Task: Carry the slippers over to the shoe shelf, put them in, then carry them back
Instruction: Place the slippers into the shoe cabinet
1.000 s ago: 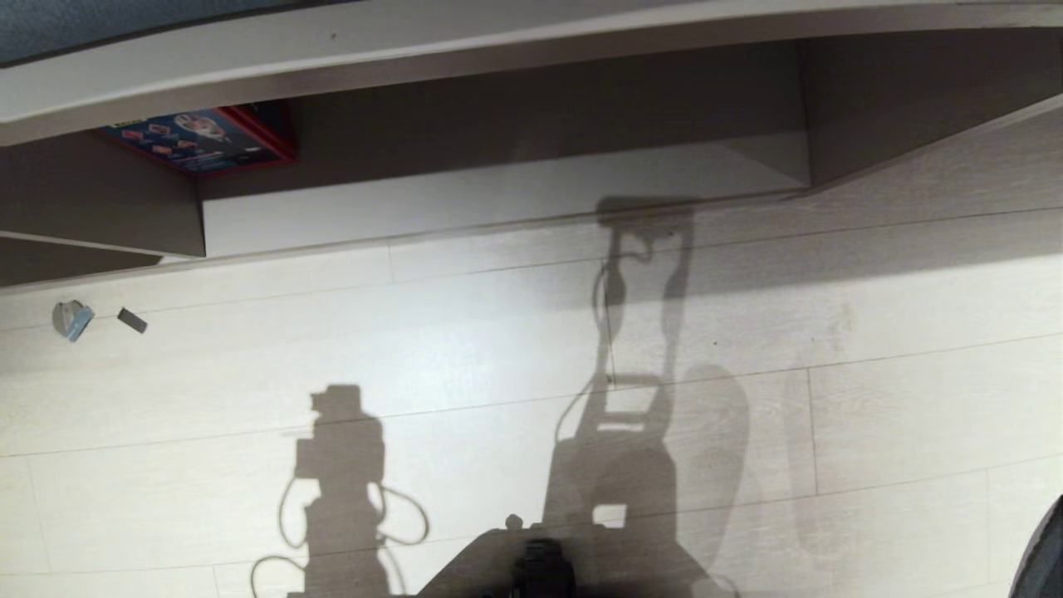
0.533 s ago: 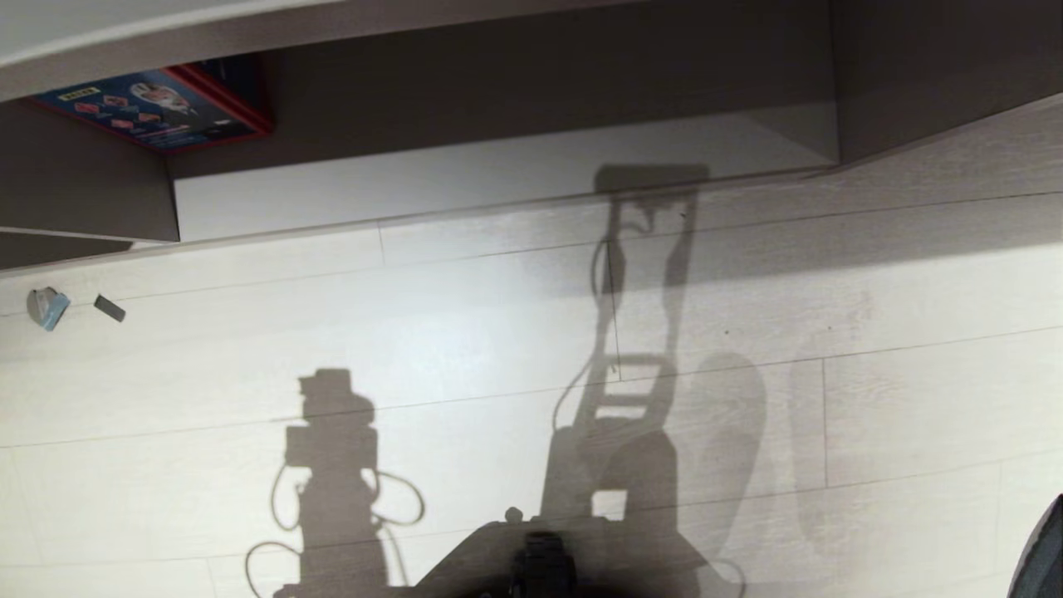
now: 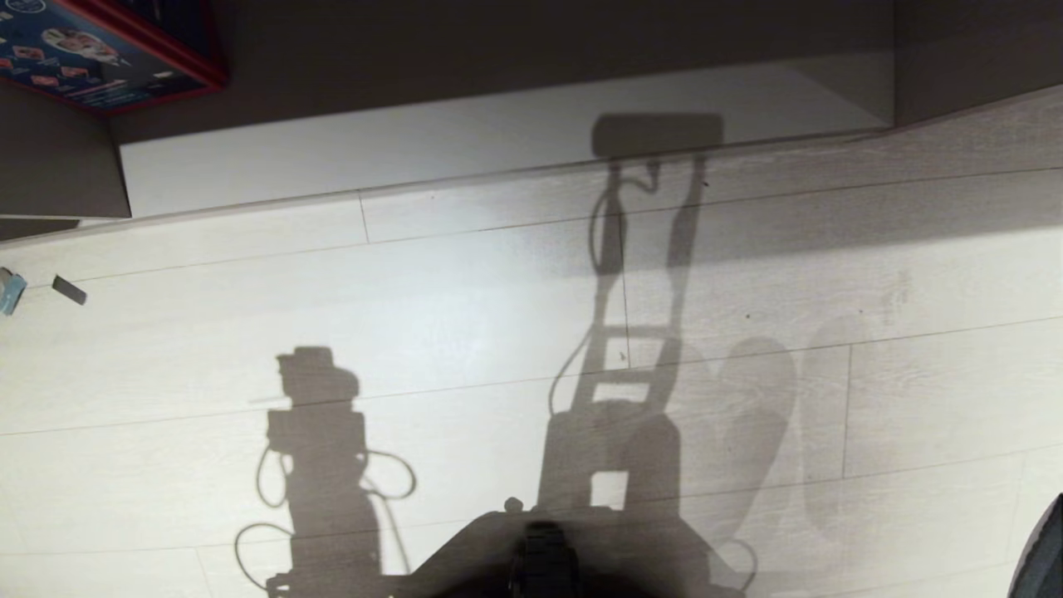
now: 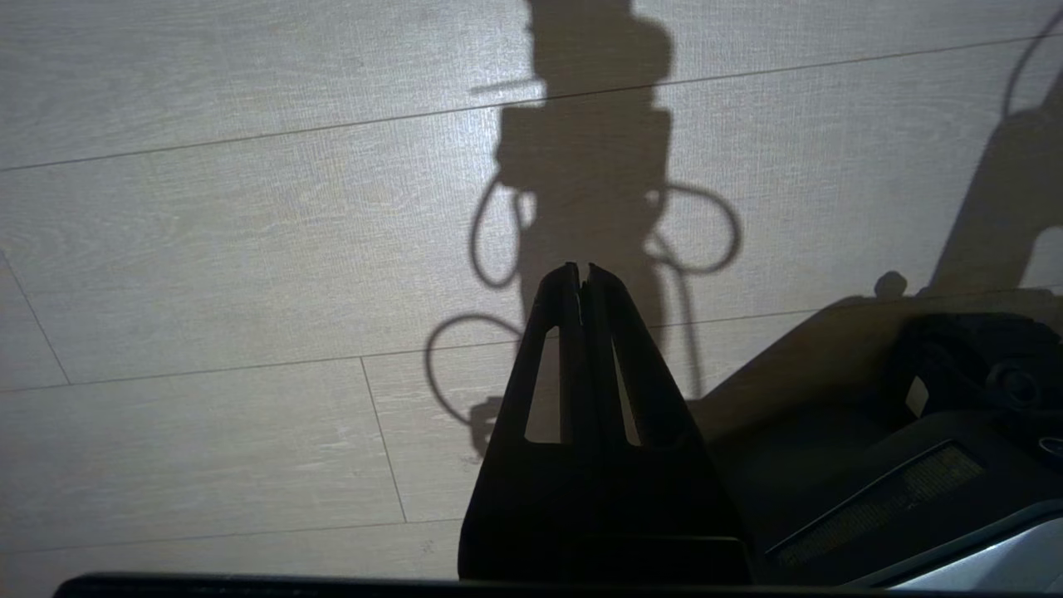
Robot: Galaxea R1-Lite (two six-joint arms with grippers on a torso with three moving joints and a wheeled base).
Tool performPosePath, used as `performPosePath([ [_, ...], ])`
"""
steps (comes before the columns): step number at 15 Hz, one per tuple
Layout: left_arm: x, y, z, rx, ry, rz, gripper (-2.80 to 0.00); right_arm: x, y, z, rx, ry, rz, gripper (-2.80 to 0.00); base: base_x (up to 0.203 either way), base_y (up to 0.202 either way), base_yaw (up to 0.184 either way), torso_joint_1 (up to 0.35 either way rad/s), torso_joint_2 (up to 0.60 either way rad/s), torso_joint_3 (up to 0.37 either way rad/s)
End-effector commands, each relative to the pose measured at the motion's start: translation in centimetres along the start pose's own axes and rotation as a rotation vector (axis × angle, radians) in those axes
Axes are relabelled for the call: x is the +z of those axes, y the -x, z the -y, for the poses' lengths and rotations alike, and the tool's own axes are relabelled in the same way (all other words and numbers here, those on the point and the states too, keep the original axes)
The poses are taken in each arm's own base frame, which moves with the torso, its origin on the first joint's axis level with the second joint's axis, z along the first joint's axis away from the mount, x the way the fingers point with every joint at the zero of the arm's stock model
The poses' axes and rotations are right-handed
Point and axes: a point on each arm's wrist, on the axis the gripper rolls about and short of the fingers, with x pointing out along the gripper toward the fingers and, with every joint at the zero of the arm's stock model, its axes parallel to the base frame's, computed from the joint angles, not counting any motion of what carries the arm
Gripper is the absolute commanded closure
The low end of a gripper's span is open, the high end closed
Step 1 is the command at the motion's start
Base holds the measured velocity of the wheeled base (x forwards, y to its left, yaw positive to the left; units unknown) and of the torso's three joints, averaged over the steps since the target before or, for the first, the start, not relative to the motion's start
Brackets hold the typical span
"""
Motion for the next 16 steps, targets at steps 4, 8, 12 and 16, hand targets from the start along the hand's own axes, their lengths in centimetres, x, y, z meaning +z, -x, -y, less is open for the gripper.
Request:
performPosePath([
  [4, 0.0, 0.0, 0.0, 0.001, 0.001, -0.001, 0.00, 1.1, 0.2, 0.0, 0.017, 0.004, 0.026, 0.00, 0.000, 0.000, 0.000, 0.001, 0.00, -0.010],
  [8, 0.0, 0.0, 0.0, 0.001, 0.000, -0.001, 0.00, 6.8, -2.0, -0.4, 0.128, -0.032, -0.091, 0.00, 0.000, 0.000, 0.000, 0.000, 0.00, 0.000],
  [12, 0.0, 0.0, 0.0, 0.001, 0.000, 0.000, 0.00, 11.1, -8.5, -0.8, 0.241, -0.016, -0.184, 0.00, 0.000, 0.000, 0.000, 0.000, 0.00, 0.000],
  [16, 0.0, 0.0, 0.0, 0.001, 0.000, -0.001, 0.00, 15.3, -14.9, -1.8, 0.380, 0.033, -0.059, 0.00, 0.000, 0.000, 0.000, 0.000, 0.00, 0.000],
])
